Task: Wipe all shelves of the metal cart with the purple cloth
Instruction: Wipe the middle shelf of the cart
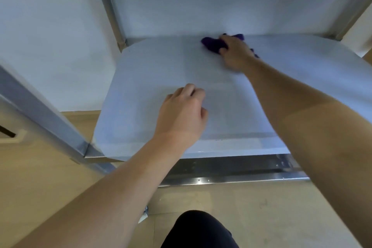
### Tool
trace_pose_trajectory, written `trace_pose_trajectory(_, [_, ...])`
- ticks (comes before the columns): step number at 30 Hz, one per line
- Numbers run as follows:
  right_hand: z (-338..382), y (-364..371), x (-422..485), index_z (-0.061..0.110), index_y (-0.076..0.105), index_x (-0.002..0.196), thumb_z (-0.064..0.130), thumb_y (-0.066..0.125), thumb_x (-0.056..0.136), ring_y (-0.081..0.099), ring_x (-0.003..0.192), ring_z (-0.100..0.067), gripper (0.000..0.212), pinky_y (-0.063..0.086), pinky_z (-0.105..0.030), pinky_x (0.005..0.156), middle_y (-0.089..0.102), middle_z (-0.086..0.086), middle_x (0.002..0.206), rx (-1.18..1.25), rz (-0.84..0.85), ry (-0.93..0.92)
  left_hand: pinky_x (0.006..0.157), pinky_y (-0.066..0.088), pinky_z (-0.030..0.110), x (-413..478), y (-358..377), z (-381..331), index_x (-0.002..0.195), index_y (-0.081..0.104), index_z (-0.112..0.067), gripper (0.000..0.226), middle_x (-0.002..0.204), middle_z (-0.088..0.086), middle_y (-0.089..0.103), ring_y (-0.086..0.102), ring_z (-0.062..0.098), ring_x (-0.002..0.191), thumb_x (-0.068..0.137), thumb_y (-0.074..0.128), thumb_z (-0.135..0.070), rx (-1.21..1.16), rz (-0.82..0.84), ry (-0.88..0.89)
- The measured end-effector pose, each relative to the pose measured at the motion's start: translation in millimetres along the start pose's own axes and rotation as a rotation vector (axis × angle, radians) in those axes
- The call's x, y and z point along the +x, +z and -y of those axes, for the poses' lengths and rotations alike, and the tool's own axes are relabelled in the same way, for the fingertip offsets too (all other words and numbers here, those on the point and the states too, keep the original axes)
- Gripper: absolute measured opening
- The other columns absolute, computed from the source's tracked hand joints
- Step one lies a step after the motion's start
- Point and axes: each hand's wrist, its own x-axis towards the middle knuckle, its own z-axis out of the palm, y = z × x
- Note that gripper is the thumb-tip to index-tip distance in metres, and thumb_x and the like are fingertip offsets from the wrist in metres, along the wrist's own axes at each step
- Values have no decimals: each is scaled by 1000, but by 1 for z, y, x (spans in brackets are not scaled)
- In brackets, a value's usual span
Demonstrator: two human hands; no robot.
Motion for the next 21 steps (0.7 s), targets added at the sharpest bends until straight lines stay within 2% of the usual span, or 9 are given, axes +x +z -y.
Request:
trace_pose_trajectory(3, [1,3,10,32,39,143,27,41,98,36,135,-40,45,31,-49,112,41,-10,147,-10,6,139,90,44,36,1,1,1,112,60,-13,28,119,0,56,54,23,101,87,48,-16,-8,-7,-2])
trace_pose_trajectory(5, [24,12,14,30,38,143,25,39,98,27,140,-42,45,24,-51,116,37,-8,150,-17,-2,156,90,43,36,1,2,1,113,60,-14,29,119,1,56,54,24,102,87,49,-17,-7,-13,-3])
trace_pose_trajectory(8, [81,31,15,27,39,142,24,40,97,30,138,-41,45,30,-49,113,37,-10,150,20,119,-65,92,44,35,0,4,1,115,59,-15,29,118,2,57,56,23,102,87,50,-19,-2,-26,19])
trace_pose_trajectory(10, [119,43,6,28,39,144,24,43,98,36,137,-34,47,31,-45,113,40,-8,150,77,248,-279,90,44,34,1,6,2,112,59,-15,28,112,1,59,56,22,99,87,48,-18,-10,-45,7])
trace_pose_trajectory(12, [138,48,-4,31,35,148,24,45,99,38,136,-27,50,31,-39,112,39,-4,151,144,342,-398,87,42,33,2,6,3,109,60,-15,27,107,2,59,56,22,96,85,47,-17,-30,-53,-15])
trace_pose_trajectory(15, [122,37,-12,39,33,148,27,45,99,43,131,-19,52,33,-29,101,40,0,150,164,404,-422,87,43,35,1,6,3,109,60,-13,26,110,4,59,56,24,98,87,50,-19,-3,-43,27])
trace_pose_trajectory(21, [46,0,-37,42,31,147,29,44,101,42,133,-24,50,27,-29,96,39,-1,150,131,330,-254,87,46,38,2,4,4,107,62,-11,25,114,2,57,55,24,99,85,51,-16,-37,-18,34])
